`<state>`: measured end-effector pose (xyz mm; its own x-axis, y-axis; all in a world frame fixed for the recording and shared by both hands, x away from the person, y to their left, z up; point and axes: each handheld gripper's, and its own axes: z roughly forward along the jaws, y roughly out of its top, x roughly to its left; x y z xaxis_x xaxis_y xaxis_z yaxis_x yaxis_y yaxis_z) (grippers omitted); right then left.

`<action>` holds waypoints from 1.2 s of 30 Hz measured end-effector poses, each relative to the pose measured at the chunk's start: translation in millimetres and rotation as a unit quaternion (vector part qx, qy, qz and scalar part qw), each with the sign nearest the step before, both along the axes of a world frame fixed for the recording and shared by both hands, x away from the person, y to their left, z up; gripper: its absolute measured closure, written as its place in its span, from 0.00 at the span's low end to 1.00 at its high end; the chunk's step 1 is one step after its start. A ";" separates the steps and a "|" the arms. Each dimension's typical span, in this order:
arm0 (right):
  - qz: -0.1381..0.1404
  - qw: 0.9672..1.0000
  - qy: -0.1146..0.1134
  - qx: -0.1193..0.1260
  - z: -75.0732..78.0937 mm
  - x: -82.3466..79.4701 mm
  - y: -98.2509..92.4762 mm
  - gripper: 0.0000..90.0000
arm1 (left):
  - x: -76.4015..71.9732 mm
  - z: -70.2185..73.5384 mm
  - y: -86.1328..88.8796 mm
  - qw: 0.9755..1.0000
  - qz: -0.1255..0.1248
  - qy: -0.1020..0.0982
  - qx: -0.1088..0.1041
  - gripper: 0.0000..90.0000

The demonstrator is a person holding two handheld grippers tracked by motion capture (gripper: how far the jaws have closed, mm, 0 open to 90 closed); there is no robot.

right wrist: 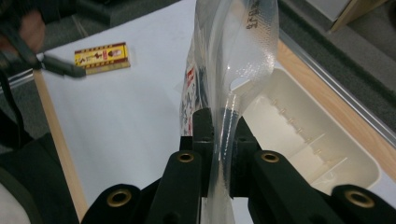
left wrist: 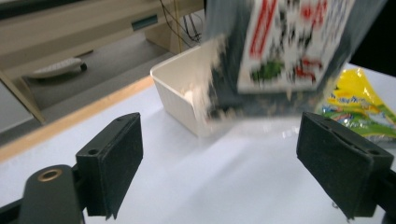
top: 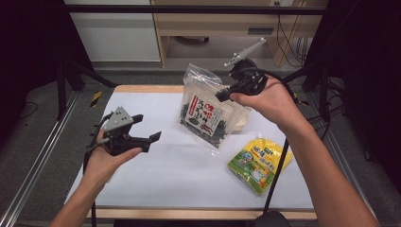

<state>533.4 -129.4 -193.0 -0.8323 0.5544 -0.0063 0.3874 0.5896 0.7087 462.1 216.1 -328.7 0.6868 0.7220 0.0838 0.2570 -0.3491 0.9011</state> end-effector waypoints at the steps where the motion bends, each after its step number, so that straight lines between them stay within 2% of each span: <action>1: 0.000 1.000 0.000 0.000 0.0 0.0 0.0 0.95 | -2.1 -5.8 -1.1 1.000 0.000 0.004 0.001 0.16; 7: -0.024 0.999 -0.016 0.013 18.7 9.3 -11.8 0.95 | -8.5 -49.6 -3.5 1.000 0.007 0.023 0.007 0.14; 9: -0.035 0.999 -0.020 0.013 24.2 13.3 -13.3 0.95 | -7.5 -59.4 -0.7 1.000 0.010 0.024 0.017 0.13; 11: -0.046 0.999 -0.026 0.007 30.1 20.0 -12.7 0.95 | -6.1 -69.4 3.0 0.999 0.018 0.033 0.014 0.12; 12: -0.052 0.998 -0.027 0.005 31.6 22.5 -11.9 0.95 | -6.4 -78.1 7.3 0.999 0.025 0.036 0.021 0.12; 16: -0.065 0.997 -0.030 -0.002 33.5 31.2 -10.4 0.95 | -7.9 -89.3 12.8 0.998 0.034 0.042 0.024 0.12; 17: -0.074 0.997 -0.030 0.002 32.8 37.9 -11.0 0.95 | -8.1 -91.9 14.3 0.998 0.036 0.044 0.027 0.12; 20: -0.092 0.995 -0.031 0.009 31.5 47.1 -13.3 0.95 | -9.1 -93.7 18.3 0.997 0.039 0.042 0.043 0.12; 22: -0.094 0.995 -0.032 0.011 31.0 50.1 -14.1 0.95 | -9.8 -94.8 20.5 0.998 0.043 0.041 0.037 0.12; 25: -0.113 0.993 -0.029 0.005 28.8 60.0 -14.8 0.95 | -10.3 -99.3 23.4 0.997 0.049 0.047 0.036 0.12; 31: -0.122 0.992 -0.029 -0.002 25.2 67.5 -16.3 0.95 | -11.3 -103.4 24.5 0.997 0.051 0.052 0.040 0.12; 36: -0.130 0.991 -0.031 0.007 24.5 71.4 -18.7 0.95 | -8.0 -110.2 20.6 0.996 0.069 0.059 0.025 0.12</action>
